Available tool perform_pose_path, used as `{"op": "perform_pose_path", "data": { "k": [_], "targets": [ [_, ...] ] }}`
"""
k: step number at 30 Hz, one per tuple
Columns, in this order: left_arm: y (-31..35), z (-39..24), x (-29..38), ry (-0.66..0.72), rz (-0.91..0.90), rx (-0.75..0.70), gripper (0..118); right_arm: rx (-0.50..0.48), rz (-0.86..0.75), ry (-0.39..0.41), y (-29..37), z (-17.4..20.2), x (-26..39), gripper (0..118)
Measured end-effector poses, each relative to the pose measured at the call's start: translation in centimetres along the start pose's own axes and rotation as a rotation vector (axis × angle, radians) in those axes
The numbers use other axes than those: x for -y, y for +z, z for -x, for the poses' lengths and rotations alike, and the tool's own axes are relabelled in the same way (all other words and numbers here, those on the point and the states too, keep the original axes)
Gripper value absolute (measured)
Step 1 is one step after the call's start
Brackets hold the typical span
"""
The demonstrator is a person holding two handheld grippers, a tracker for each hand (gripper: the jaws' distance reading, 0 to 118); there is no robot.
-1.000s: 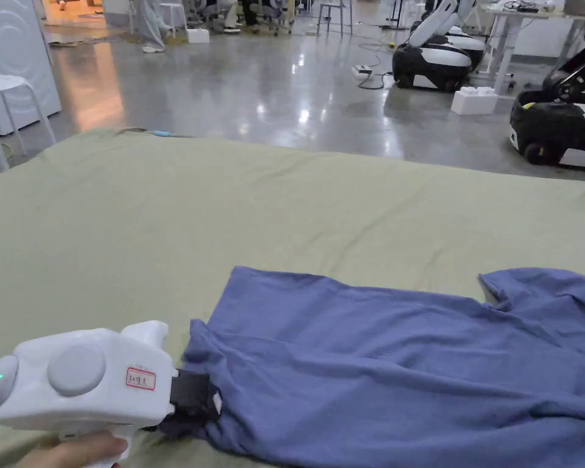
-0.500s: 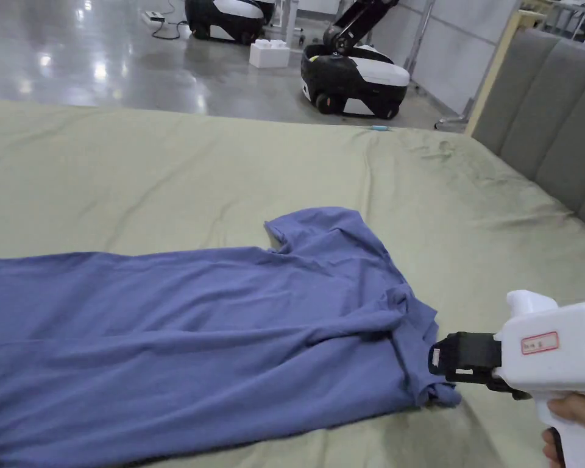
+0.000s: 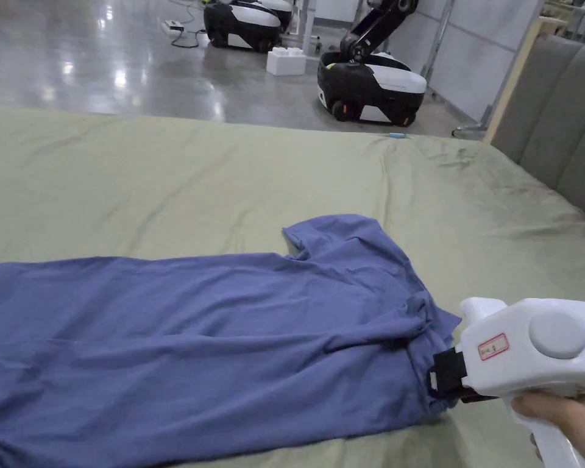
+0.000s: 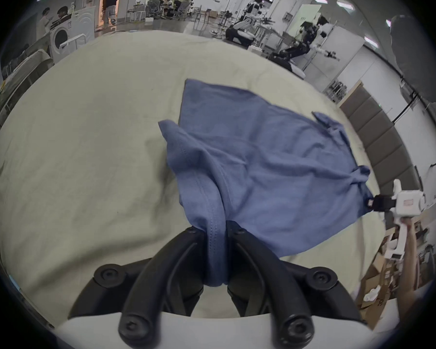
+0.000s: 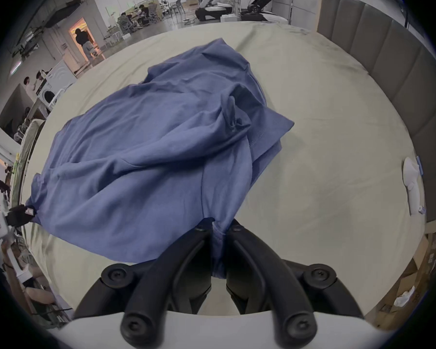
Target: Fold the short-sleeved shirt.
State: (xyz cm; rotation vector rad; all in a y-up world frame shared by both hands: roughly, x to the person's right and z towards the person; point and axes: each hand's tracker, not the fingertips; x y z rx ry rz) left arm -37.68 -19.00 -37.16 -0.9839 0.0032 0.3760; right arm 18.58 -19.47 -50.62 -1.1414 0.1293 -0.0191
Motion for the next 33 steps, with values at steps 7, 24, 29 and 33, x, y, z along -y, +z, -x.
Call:
{"op": "perform_pose_path", "data": {
  "k": [7, 24, 29, 33],
  "targets": [
    [5.5, 0.7, 0.4, 0.062, -0.024, 0.089, 16, -0.134, -0.060, -0.151, 6.5, -2.3, 3.8, 9],
    [6.5, 8.1, 13.0, 0.137, 0.119, -0.054, 16, -0.019, 0.049, -0.202, 7.2, -2.8, 18.1, 21],
    [11.1, 6.4, 12.4, 0.124, -0.085, 0.085, 64, 0.012, -0.131, -0.242, 11.5, -2.2, 18.6, 61],
    [15.5, 3.8, 10.4, 0.036, -0.245, 0.094, 105, -0.042, -0.363, -0.243, 17.7, -0.3, 19.1, 67]
  ]
}}
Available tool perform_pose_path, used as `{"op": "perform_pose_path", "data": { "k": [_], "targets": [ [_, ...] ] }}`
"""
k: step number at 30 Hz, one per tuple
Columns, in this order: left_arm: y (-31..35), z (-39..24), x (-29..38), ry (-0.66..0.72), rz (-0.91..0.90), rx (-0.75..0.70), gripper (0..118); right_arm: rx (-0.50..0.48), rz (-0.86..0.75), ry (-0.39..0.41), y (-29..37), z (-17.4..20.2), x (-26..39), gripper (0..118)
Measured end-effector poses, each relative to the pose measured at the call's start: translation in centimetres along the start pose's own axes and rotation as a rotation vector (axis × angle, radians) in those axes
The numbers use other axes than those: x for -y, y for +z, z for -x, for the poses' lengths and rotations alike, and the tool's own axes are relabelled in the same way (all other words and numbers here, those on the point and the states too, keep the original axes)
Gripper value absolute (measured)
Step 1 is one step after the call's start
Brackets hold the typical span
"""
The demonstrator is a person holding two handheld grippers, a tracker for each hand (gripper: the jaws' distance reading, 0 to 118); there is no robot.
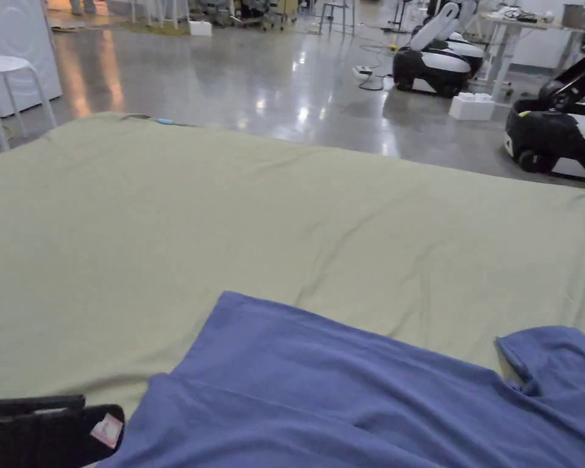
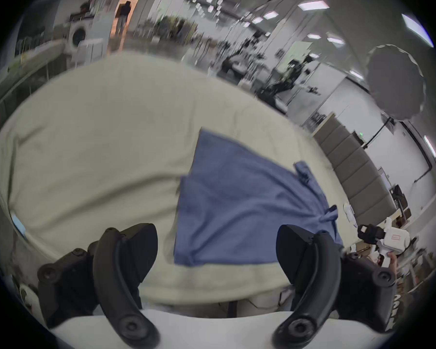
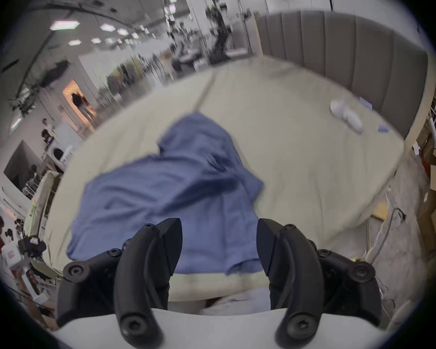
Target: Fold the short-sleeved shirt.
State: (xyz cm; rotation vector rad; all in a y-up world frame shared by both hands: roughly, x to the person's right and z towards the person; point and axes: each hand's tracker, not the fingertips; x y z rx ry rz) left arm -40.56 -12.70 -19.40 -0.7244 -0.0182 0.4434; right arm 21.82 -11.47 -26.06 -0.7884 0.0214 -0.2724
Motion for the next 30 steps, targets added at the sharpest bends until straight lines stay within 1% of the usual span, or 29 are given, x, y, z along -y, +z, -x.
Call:
{"op": "perform_pose_path", "data": {
  "k": [1, 3, 4, 5, 6, 7, 8, 10, 12, 15, 17, 18, 19, 20, 21, 22, 23, 25, 26, 27, 29, 30],
  "targets": [
    [0.5, -0.6, -0.6, -0.018, -0.035, -0.006, 104, -0.021, -0.027, 0.015, 0.7, 0.6, 0.0, 67],
    [0.4, -1.1, -1.5, -0.008, -0.052, 0.008, 99, -0.041, 0.013, 0.031, 0.6, 1.2, 0.0, 65],
    [-0.1, -1.0, -2.0, 0.017, -0.045, 0.051, 65, -0.068, 0.064, 0.070, 0.0, 1.8, 0.2, 43],
    [-1.5, -0.5, -2.7, 0.077, -0.027, 0.082, 20, -0.074, 0.085, 0.094, -0.9, 2.5, 0.5, 5],
    [-2.9, 0.0, -3.2, 0.141, -0.009, 0.112, 2, -0.060, 0.084, 0.101, -2.0, 2.9, 0.9, 3],
    [-4.4, 0.5, -3.9, 0.185, 0.016, 0.118, 2, -0.063, 0.144, 0.147, -3.0, 3.6, 1.0, 3],
    [-6.0, 0.5, -4.9, 0.187, 0.037, 0.080, 2, -0.065, 0.150, 0.163, -3.8, 4.2, 1.1, 3],
    [-9.4, 0.7, -7.3, 0.146, 0.038, 0.049, 2, -0.111, 0.166, 0.134, -5.0, 4.3, 0.7, 3],
    [-13.0, 0.5, -10.1, 0.126, 0.068, 0.035, 2, -0.136, 0.189, 0.073, -6.1, 4.3, -0.2, 3],
    [-18.9, 0.2, -14.2, 0.118, 0.118, 0.043, 2, -0.102, 0.188, 0.073, -6.9, 4.3, -1.6, 3],
    [-22.8, 0.3, -16.6, 0.063, 0.153, 0.020, 2, -0.061, 0.191, 0.086, -7.7, 4.5, -2.5, 3],
    [-24.6, 0.4, -17.4, 0.041, 0.178, 0.021, 6, -0.052, 0.193, 0.088, -7.7, 4.5, -2.9, 3],
    [-26.2, 0.4, -17.9, 0.033, 0.198, -0.011, 43, -0.047, 0.197, 0.087, -8.0, 4.6, -3.2, 3],
    [-27.7, 0.5, -18.2, 0.033, 0.219, -0.049, 85, -0.045, 0.202, 0.085, -8.4, 4.5, -3.5, 3],
    [-28.9, 0.8, -18.3, 0.036, 0.245, -0.060, 110, -0.043, 0.208, 0.082, -8.7, 4.5, -3.8, 3],
    [-30.0, 1.1, -18.2, 0.039, 0.284, -0.083, 113, -0.042, 0.217, 0.079, -8.7, 4.7, -4.1, 3],
    [-30.8, 1.1, -18.2, 0.048, 0.296, -0.095, 113, -0.042, 0.221, 0.078, -8.9, 4.7, -4.3, 3],
    [-31.7, 1.0, -17.7, 0.062, 0.326, -0.179, 113, -0.042, 0.229, 0.086, -9.4, 4.7, -4.7, 3],
    [-32.4, 1.1, -17.7, 0.048, 0.367, -0.204, 113, -0.041, 0.231, 0.091, -9.3, 5.0, -4.8, 3],
    [-32.9, 1.2, -17.7, 0.022, 0.409, -0.208, 113, -0.043, 0.232, 0.095, -9.5, 5.1, -5.0, 3],
    [-33.9, 1.6, -17.3, -0.013, 0.486, -0.161, 113, -0.052, 0.236, 0.107, -9.7, 5.1, -5.1, 3],
    [-33.9, 1.4, -17.1, -0.037, 0.456, -0.186, 114, -0.058, 0.240, 0.113, -9.8, 5.5, -5.2, 3]
  ]
}}
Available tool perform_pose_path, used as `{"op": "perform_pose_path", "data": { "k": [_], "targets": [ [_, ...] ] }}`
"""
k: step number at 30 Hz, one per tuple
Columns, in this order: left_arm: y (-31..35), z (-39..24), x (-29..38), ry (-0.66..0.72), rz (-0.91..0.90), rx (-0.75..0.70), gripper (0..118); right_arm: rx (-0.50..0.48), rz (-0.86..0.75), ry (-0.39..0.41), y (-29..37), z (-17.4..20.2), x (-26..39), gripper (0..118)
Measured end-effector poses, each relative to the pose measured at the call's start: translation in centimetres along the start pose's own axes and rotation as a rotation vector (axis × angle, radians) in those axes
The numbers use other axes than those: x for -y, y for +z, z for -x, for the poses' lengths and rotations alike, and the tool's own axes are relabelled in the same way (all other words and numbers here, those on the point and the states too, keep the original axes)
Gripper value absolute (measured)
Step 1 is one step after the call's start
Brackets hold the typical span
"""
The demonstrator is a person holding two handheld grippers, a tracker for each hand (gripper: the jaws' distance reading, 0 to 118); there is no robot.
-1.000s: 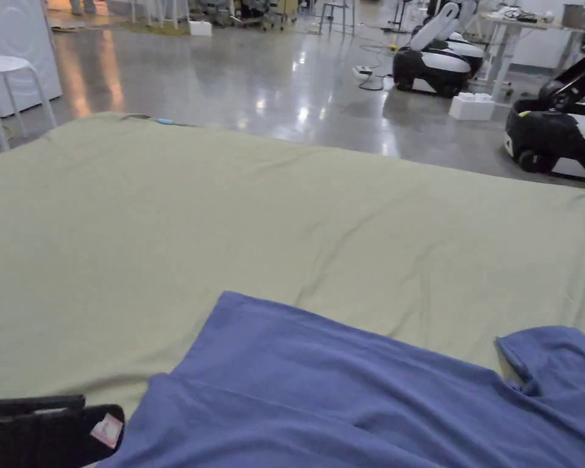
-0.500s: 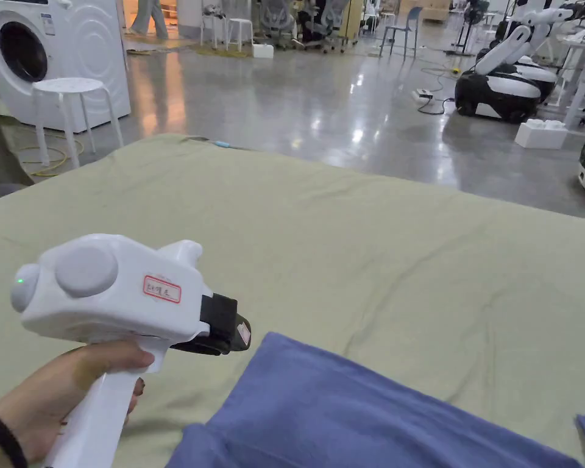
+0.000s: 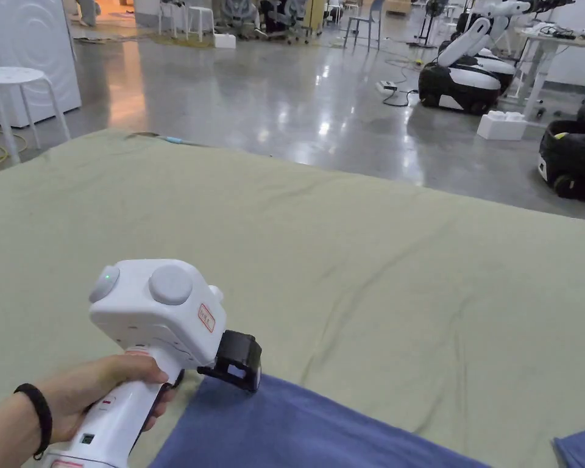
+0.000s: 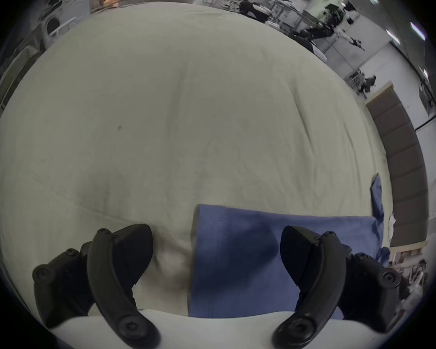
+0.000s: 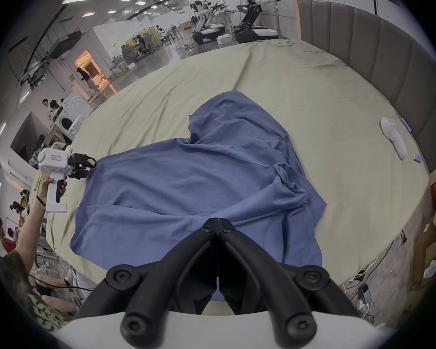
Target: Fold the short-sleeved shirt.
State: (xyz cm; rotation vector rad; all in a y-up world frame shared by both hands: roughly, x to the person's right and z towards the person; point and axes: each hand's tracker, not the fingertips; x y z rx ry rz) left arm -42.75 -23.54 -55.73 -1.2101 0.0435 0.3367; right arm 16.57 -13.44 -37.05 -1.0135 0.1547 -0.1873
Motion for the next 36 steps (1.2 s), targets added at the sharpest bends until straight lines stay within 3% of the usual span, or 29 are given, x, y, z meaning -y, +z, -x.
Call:
{"op": "perform_pose_path", "data": {
  "k": [5, 6, 7, 8, 9, 10, 13, 18, 21, 23, 24, 28, 32, 36],
  "targets": [
    [0.8, -1.3, 0.0, -0.045, -0.008, -0.020, 113, -0.024, 0.028, 0.008, -0.7, 0.3, 0.2, 3],
    [1.1, -1.3, 0.0, -0.044, -0.063, 0.011, 108, -0.029, 0.032, 0.008, -0.8, 0.3, 0.3, 3],
    [1.3, -1.5, 0.0, -0.014, -0.109, 0.009, 89, -0.034, 0.040, 0.008, -0.9, 0.2, 0.5, 3],
    [1.3, -1.7, -0.1, 0.015, -0.119, -0.016, 61, -0.034, 0.048, 0.006, -0.9, 0.4, 0.5, 3],
    [0.8, -1.9, -0.2, 0.022, -0.074, -0.067, 23, -0.034, 0.052, 0.004, -0.9, 0.3, 0.6, 3],
    [0.1, -2.0, -0.2, 0.002, -0.036, -0.108, 11, -0.031, 0.055, 0.002, -0.8, 0.2, 0.7, 3],
    [1.1, -2.5, 0.5, -0.069, -0.061, -0.054, 10, -0.011, 0.036, -0.009, 0.0, -0.6, 0.7, 3],
    [3.2, -1.4, 1.8, 0.058, -0.048, 0.162, 9, 0.040, -0.032, -0.011, 0.8, -2.4, -1.1, 3],
    [3.4, -1.8, 2.3, 0.018, -0.061, 0.123, 9, 0.056, -0.106, 0.020, 0.0, -3.3, -4.1, 8],
    [2.7, -2.3, 2.5, -0.023, -0.062, 0.054, 9, 0.032, -0.167, 0.029, -1.3, -4.1, -6.7, 62],
    [2.1, -2.4, 2.6, -0.032, -0.047, 0.046, 9, 0.021, -0.164, 0.040, -2.3, -4.1, -8.1, 78],
    [0.2, -3.2, 3.8, -0.073, -0.055, 0.013, 9, 0.026, -0.109, 0.028, -6.8, -4.8, -13.2, 79],
    [0.9, -3.9, 4.7, -0.216, -0.095, -0.016, 9, 0.123, 0.027, 0.042, -12.6, -5.9, -16.4, 79],
    [0.8, -4.3, 3.8, -0.132, -0.047, -0.028, 9, 0.255, 0.168, 0.030, -17.3, -7.3, -17.1, 79]
  ]
}}
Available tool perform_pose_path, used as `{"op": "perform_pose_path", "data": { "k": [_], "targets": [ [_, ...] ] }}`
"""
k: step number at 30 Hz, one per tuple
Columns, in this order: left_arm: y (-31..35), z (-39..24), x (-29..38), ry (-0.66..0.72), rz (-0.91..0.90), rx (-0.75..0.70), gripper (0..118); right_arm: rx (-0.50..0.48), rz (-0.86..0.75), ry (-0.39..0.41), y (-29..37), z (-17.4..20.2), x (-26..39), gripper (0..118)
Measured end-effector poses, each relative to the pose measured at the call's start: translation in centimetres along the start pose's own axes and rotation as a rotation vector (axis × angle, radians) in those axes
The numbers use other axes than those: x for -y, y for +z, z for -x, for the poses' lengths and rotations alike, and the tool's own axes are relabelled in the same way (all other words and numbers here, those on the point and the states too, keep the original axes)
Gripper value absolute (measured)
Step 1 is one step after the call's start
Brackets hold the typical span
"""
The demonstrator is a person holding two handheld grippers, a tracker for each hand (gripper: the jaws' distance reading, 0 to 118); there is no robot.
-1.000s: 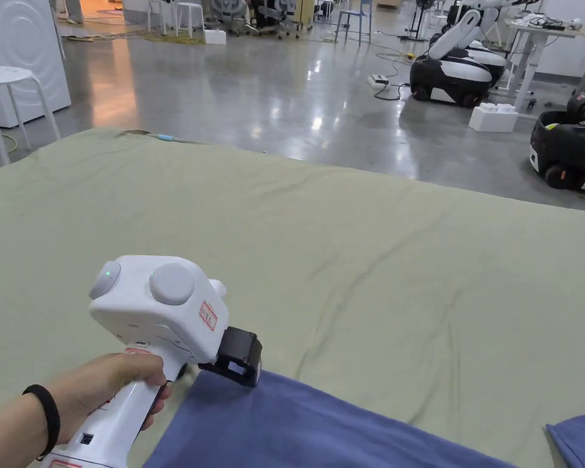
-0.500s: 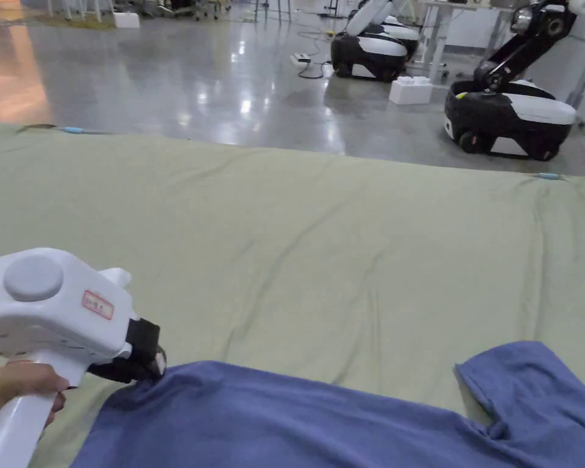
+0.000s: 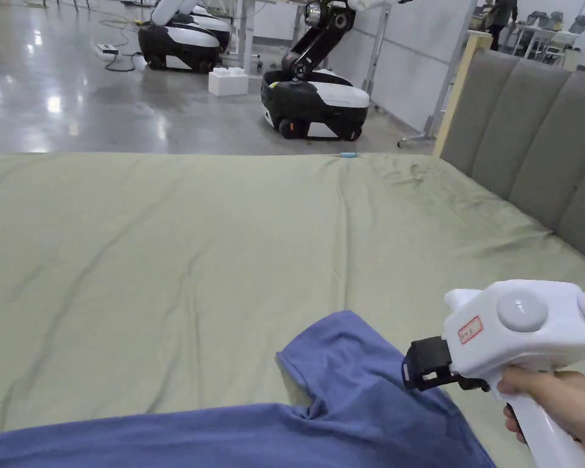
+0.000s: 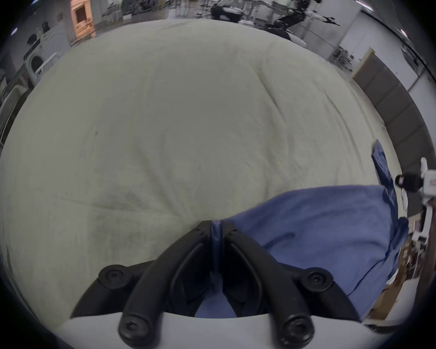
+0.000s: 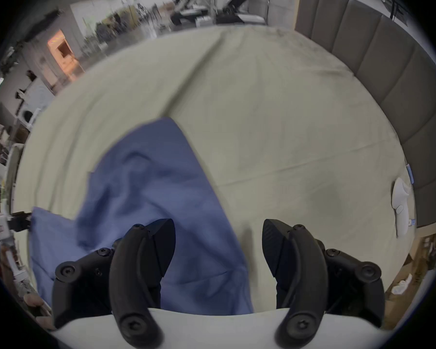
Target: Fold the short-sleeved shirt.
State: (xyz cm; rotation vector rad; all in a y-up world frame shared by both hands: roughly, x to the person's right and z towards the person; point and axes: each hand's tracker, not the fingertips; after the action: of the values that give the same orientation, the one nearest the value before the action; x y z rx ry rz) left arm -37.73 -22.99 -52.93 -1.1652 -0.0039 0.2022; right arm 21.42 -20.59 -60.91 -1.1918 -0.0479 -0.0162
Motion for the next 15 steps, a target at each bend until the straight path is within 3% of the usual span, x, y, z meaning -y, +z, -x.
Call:
{"op": "perform_pose_path", "data": {
  "k": [2, 3, 4, 5, 6, 7, 9, 12, 15],
  "targets": [
    [-0.1, 0.0, -0.1, 0.007, 0.002, 0.009, 9, 0.015, 0.049, 0.032, -1.4, 0.2, 0.1, 76],
    [-0.1, 0.3, -0.2, 0.004, 0.002, 0.011, 9, 0.007, 0.077, 0.058, -1.8, 0.4, 0.2, 70],
    [-0.1, 0.4, -0.2, 0.000, 0.001, 0.016, 9, -0.002, 0.088, 0.076, -2.1, 0.6, 0.4, 55],
    [0.0, 0.4, -0.1, 0.006, -0.003, 0.021, 9, 0.001, 0.062, 0.077, -1.9, 0.8, 0.6, 50],
    [0.1, 0.4, 0.0, 0.021, -0.010, 0.025, 9, 0.003, 0.051, 0.081, -1.3, 1.0, 0.6, 36],
    [0.2, 0.7, 0.0, 0.038, -0.019, 0.032, 9, -0.026, 0.056, 0.081, -0.8, 1.0, 0.4, 5],
    [1.1, 1.0, 0.1, 0.079, -0.036, 0.071, 9, -0.101, 0.058, 0.039, 0.4, 0.9, 0.6, 5],
    [3.7, 1.6, 0.5, 0.130, -0.073, 0.246, 9, -0.115, 0.001, 0.071, 3.1, 1.2, 1.8, 5],
    [7.5, 1.6, 1.3, 0.105, -0.133, 0.245, 9, -0.167, -0.061, 0.044, 6.9, 0.5, 3.6, 5]
  ]
}}
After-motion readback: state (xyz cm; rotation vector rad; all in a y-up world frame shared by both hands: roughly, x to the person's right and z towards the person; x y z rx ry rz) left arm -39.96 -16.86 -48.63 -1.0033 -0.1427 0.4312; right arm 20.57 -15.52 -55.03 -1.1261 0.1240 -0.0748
